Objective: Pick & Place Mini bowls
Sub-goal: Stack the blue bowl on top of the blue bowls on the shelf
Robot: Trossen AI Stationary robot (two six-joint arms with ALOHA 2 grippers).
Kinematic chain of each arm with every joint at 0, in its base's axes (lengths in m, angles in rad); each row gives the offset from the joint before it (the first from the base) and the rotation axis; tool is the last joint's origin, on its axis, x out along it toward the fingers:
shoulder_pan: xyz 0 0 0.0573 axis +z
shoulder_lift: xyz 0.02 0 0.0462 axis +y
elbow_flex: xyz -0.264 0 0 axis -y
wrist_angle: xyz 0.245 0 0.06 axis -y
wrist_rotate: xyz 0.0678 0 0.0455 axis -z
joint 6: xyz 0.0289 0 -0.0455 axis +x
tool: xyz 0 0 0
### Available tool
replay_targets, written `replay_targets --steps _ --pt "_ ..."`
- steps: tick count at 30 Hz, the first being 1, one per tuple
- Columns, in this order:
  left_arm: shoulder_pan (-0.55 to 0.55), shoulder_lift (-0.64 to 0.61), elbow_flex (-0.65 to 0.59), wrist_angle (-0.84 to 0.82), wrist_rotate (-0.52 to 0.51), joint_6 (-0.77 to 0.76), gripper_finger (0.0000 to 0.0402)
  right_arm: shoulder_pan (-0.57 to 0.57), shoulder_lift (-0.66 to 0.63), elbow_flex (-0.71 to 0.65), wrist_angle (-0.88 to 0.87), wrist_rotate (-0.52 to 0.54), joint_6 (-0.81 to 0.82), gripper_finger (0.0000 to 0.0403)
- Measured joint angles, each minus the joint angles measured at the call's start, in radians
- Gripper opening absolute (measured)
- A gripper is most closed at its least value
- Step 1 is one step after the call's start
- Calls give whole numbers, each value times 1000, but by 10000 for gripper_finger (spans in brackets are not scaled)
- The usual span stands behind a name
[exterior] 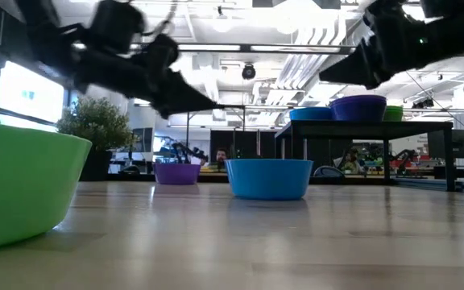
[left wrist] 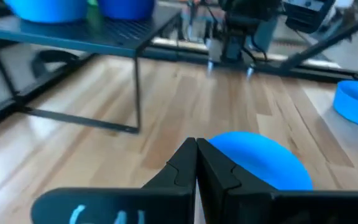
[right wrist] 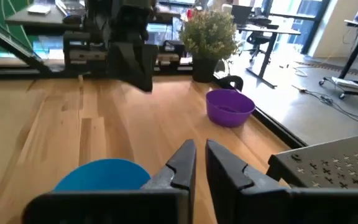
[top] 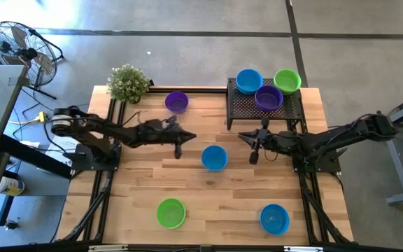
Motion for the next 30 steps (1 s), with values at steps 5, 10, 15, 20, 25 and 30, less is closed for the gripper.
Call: replay_targets --steps 5,10,15,20,25,30 --pt "13 -64 -145 171 -47 24 1 3 88 121 -133 5 36 64" --pt "54 -111 -255 320 -29 24 1 10 233 279 -302 -30 81 100" --pt "94 -113 -304 396 5 -8 1 40 411 481 -528 -108 65 134" --pt "105 -112 -307 392 16 -28 1 57 593 673 -768 -219 12 162" --pt "105 -112 -307 390 53 -29 1 54 750 807 -950 -317 -37 177" --pt "105 -112 -307 386 60 -29 1 54 862 865 -1020 -316 -126 170"
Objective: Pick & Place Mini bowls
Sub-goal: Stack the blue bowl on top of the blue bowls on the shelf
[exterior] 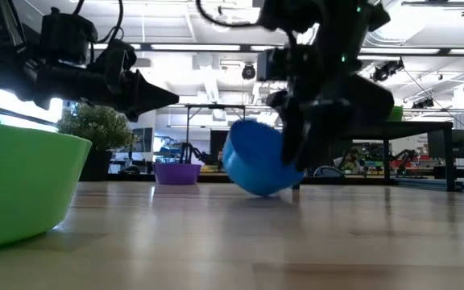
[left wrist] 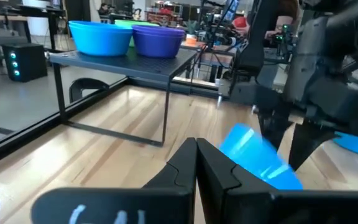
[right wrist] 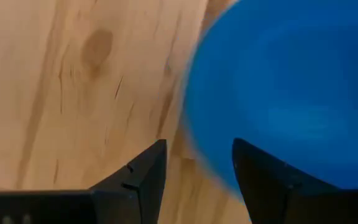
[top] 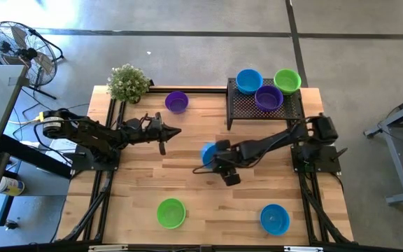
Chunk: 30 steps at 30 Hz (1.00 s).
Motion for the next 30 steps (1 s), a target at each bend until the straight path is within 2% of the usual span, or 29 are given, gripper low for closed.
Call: replay_targets --steps 5,9,13,16,23,30 --pt "0 0 0 -13 0 0 1 -1 45 3 10 -8 -23 131" --pt "0 0 0 -16 -2 0 1 0 50 3 25 50 -23 95" --pt "0 0 0 -19 -2 0 1 0 50 2 30 90 -39 81" --pt "0 0 0 -19 -3 0 1 0 49 2 32 112 -46 88" --pt "0 0 0 -30 -2 0 1 -9 3 1 92 195 -46 133" --pt "0 0 1 -37 -2 0 1 -89 8 1 297 122 -173 171"
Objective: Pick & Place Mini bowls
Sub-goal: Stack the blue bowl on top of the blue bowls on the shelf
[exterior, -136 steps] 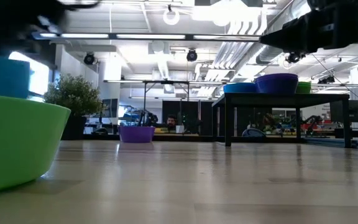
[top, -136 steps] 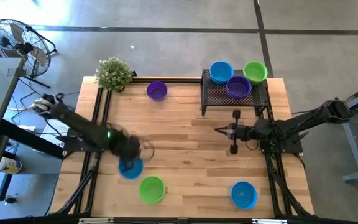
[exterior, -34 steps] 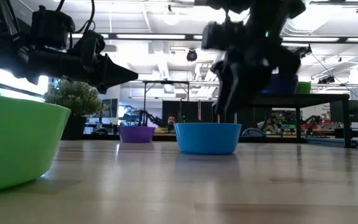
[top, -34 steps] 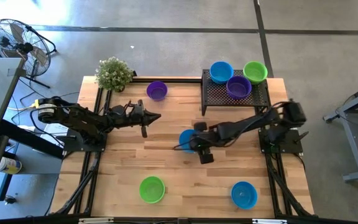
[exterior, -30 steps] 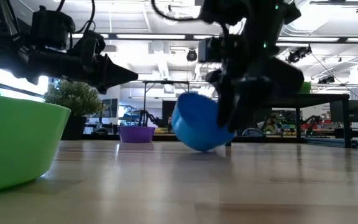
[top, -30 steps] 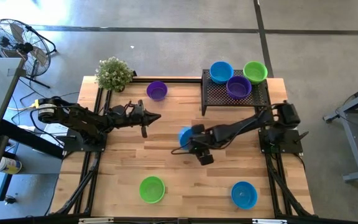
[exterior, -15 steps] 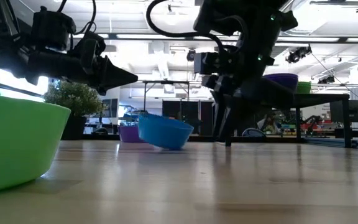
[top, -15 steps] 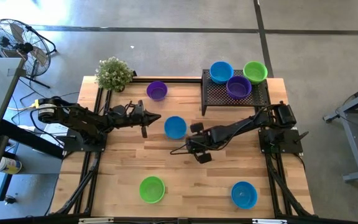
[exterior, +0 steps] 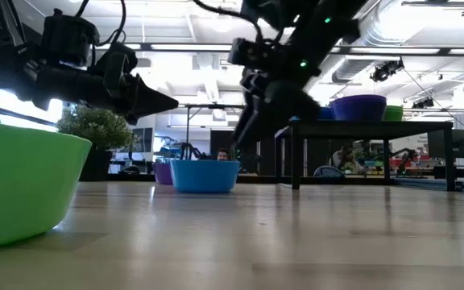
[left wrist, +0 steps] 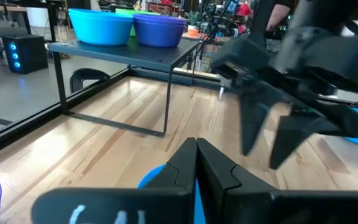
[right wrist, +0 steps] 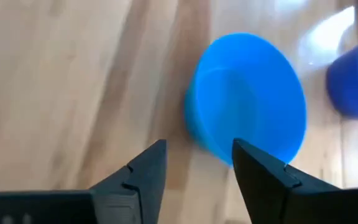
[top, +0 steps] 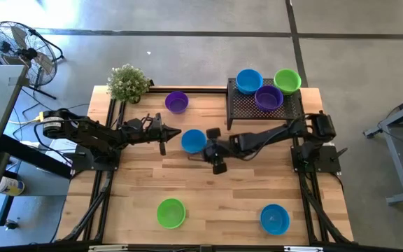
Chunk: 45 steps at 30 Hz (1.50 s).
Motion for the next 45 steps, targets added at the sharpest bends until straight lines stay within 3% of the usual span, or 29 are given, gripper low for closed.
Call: replay_targets --steps 12,24,36,45 --pt "0 0 0 -10 -1 0 1 -142 30 0 59 -185 -204 161" --pt "0 0 0 -11 -2 1 1 -141 116 0 85 -189 -283 124" --pt "0 0 0 -11 -2 1 1 -140 112 0 84 -158 -282 8" --pt "0 0 0 -12 -1 1 1 -107 40 0 25 -175 -209 3"
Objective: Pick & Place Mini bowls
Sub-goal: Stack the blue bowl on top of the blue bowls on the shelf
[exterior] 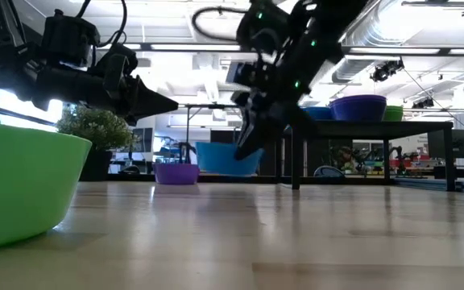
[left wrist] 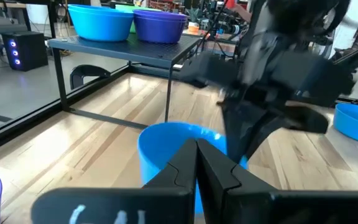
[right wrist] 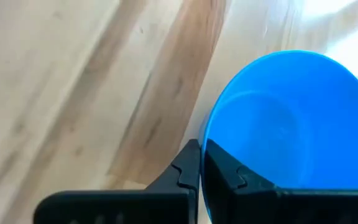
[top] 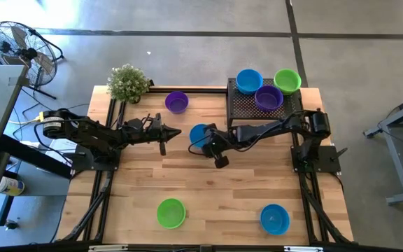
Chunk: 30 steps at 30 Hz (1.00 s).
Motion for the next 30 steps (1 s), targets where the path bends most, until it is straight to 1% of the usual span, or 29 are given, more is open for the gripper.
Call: replay_targets --steps 5,8,10,13,15,18,23,25,27,30 --pt "0 0 0 0 1 0 1 21 -102 0 -57 -38 54 2" --pt "0 0 0 1 1 0 1 23 -188 0 -106 -39 84 4" --pt "0 0 0 1 1 0 1 20 -256 0 -138 -10 86 3" --pt "0 0 0 2 1 0 1 -9 -351 30 -203 67 102 2" --pt "0 0 0 2 1 0 1 -51 -390 95 -281 107 141 2" --pt "0 0 6 -1 1 0 1 -136 -410 223 -416 144 189 3" --pt "0 0 6 -8 2 0 1 -327 -364 432 -647 140 224 3" --pt "0 0 6 -8 2 0 1 -406 -336 486 -712 118 222 3" --pt "0 0 6 -16 2 0 1 -479 -315 523 -764 70 221 4" --pt "0 0 6 -20 2 0 1 -567 -292 540 -821 11 233 3"
